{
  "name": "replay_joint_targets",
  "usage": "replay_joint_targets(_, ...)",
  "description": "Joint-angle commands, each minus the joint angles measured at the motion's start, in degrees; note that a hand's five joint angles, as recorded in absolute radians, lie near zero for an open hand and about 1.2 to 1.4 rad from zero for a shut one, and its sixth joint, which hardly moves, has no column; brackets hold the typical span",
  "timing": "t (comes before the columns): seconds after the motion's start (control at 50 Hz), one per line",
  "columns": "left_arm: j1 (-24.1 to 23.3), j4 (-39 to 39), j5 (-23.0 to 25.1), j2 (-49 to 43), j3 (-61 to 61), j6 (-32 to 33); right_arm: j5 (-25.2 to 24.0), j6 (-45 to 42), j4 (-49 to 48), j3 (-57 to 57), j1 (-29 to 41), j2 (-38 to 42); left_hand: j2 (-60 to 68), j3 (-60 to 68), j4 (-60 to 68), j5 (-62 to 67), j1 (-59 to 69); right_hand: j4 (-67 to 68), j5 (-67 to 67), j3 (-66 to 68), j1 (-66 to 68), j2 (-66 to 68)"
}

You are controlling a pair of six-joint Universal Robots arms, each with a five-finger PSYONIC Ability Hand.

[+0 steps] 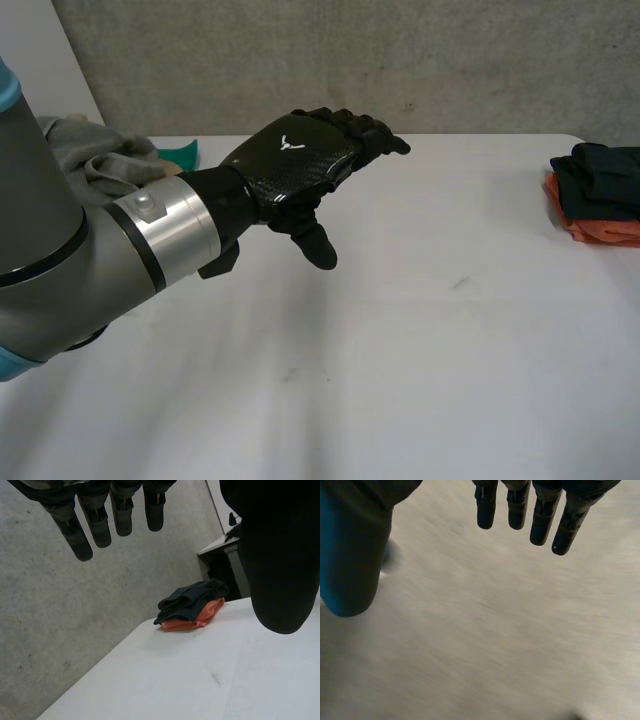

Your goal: Fold the laundry.

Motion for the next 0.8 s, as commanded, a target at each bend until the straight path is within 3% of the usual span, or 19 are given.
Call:
replay_joint_targets(0.02,0.11,0.69,0.02,0.36,0.07,0.0,26.79,-7.47,0.03,-13.57,0.14,-2.93,-0.42,-0.8,-0.54,-1.44,-0.05,-3.41,-3.32,-2.42,-1.45,-2.5)
replay_joint_targets(0.12,0.37,0.87,-0.15,0.54,0.24,0.0,27.62,-5.63,0.12,-11.93,12.17,-12.6,-0.42,-0.8,-0.55,-1.45,-0.05,-3.41,-3.32,-2.42,-1.45,-2.5)
replay_joint_targets(0.22,1.42,2.71,-0.77,1.33,1.38,0.27,24.46,-0.37,2.83,-3.16,26.74,-22.87,-0.42,-0.8,-0.55,-1.45,-0.05,-3.41,-3.32,-2.42,-1.45,-2.5)
replay_joint_targets(0.28,4.4,4.55,-3.48,1.24,2.44,0.36,22.0,1.05,5.65,1.95,34.14,-26.31,-0.75,-1.13,-0.88,-1.78,-0.39,-3.41,-3.32,-2.42,-1.45,-2.5)
replay_joint_targets(0.3,5.63,5.08,-4.63,1.33,2.79,0.36,21.03,1.92,7.57,5.1,39.47,-28.15,-0.92,-1.3,-1.05,-1.95,-0.55,-3.41,-3.32,-2.42,-1.45,-2.5)
replay_joint_targets(0.4,15.81,9.03,-12.71,-1.64,5.33,1.14,20.49,0.26,12.94,14.17,54.89,-29.84,-1.64,-2.02,-1.77,-2.67,-1.28,-3.41,-3.32,-2.42,-1.45,-2.5)
replay_joint_targets(0.46,20.04,11.23,-12.99,-6.39,7.18,1.93,21.02,-0.53,14.62,18.91,60.69,-29.49,-1.64,-2.02,-1.77,-2.67,-1.28,-3.41,-3.32,-2.42,-1.45,-2.5)
replay_joint_targets(0.54,25.93,12.91,-12.99,-15.09,11.57,6.76,21.9,-2.02,14.97,24.1,63.86,-27.04,-1.64,-2.02,-1.77,-2.67,-1.28,-3.41,-3.32,-2.42,-1.45,-2.5)
replay_joint_targets(0.64,32.7,13.61,-13.34,-27.55,18.07,18.08,22.43,-5.27,15.41,27.45,64.66,-24.66,-1.64,-2.02,-1.77,-2.67,-1.28,-3.41,-3.32,-2.42,-1.45,-2.5)
replay_joint_targets(0.7,34.38,15.71,-13.78,-33.97,22.37,23.01,23.04,-7.2,15.59,29.03,63.97,-24.57,-1.64,-2.02,-1.77,-2.67,-1.28,-3.41,-3.32,-2.42,-1.45,-2.5)
replay_joint_targets(0.8,35.7,21.16,-16.32,-41.81,27.22,24.96,23.39,-8.0,15.59,30.44,63.61,-24.48,-0.43,-0.81,-0.56,-1.46,-0.06,-3.41,-3.32,-2.42,-1.45,-2.5)
